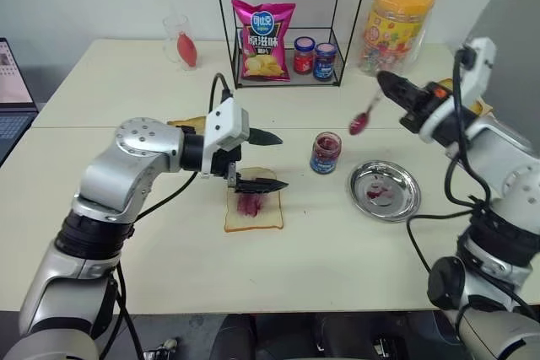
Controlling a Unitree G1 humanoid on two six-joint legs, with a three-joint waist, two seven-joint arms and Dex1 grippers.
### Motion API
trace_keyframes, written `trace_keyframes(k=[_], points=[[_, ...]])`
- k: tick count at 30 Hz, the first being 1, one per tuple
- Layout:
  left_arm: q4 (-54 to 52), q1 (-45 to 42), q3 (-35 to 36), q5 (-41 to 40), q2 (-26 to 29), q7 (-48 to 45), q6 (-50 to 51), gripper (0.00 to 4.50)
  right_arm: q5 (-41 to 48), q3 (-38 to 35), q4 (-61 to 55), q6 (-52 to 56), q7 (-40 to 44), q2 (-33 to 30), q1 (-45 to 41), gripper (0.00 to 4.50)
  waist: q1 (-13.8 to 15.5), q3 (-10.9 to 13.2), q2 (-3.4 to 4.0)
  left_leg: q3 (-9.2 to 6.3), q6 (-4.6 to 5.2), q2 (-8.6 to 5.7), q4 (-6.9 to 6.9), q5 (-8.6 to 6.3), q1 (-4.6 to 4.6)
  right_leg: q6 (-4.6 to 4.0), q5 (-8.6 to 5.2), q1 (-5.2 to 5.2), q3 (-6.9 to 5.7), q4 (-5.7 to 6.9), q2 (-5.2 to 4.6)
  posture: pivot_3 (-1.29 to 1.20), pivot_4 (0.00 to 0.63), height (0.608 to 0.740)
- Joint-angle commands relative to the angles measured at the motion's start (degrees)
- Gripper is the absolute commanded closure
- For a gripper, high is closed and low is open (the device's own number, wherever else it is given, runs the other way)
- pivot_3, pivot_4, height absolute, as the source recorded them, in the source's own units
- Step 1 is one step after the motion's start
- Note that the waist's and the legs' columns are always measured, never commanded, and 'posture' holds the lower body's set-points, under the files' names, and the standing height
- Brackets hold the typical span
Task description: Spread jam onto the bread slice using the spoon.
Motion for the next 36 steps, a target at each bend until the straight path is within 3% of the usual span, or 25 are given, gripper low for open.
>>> trace_keyframes(k=[1,5,11,22,36], points=[[1.2,0.1,-3.4,3.4,-3.6,0.2,-4.0,0.0,2.8,-6.4,-6.2,-0.8,-2.7,-0.1,8.7,4.45,0.2,0.0,0.04,0.0,0.0,0.0,-0.01,0.0,0.01,0.0,0.0,0.0,0.01,0.01,0.0,0.0,0.15,0.74],[3.9,-2.1,-5.9,6.6,-11.2,5.4,-4.2,0.0,2.9,-9.1,-6.2,-5.5,-3.0,3.0,18.6,4.45,0.4,0.0,0.04,-0.04,0.01,-0.06,0.07,0.01,0.03,0.0,-0.01,0.08,0.0,0.04,0.0,0.0,0.15,0.74],[3.4,-0.3,-8.0,9.6,-16.3,8.9,-3.8,0.0,2.8,-8.0,-2.2,-12.2,-2.1,6.1,22.3,4.45,-0.5,-0.1,0.11,0.02,0.05,-0.08,0.14,0.04,0.19,0.17,0.01,0.17,0.16,0.08,0.04,0.0,0.15,0.74],[1.8,3.6,-6.7,10.6,-17.8,13.2,-2.0,0.0,-1.0,-2.0,8.8,-23.2,2.4,7.3,22.5,4.45,-0.1,-0.1,0.17,-0.01,0.18,-0.07,0.1,0.12,0.29,0.32,-0.04,0.26,0.15,0.09,0.07,0.0,0.15,0.74],[0.7,4.1,-5.2,10.2,-17.5,15.1,-0.7,0.0,-0.6,0.0,12.0,-28.1,4.9,5.7,24.4,1.59,0.1,-0.1,0.18,-0.01,0.18,-0.07,0.1,0.12,0.3,0.15,0.06,0.26,0.14,0.09,0.06,0.0,0.15,0.74]])
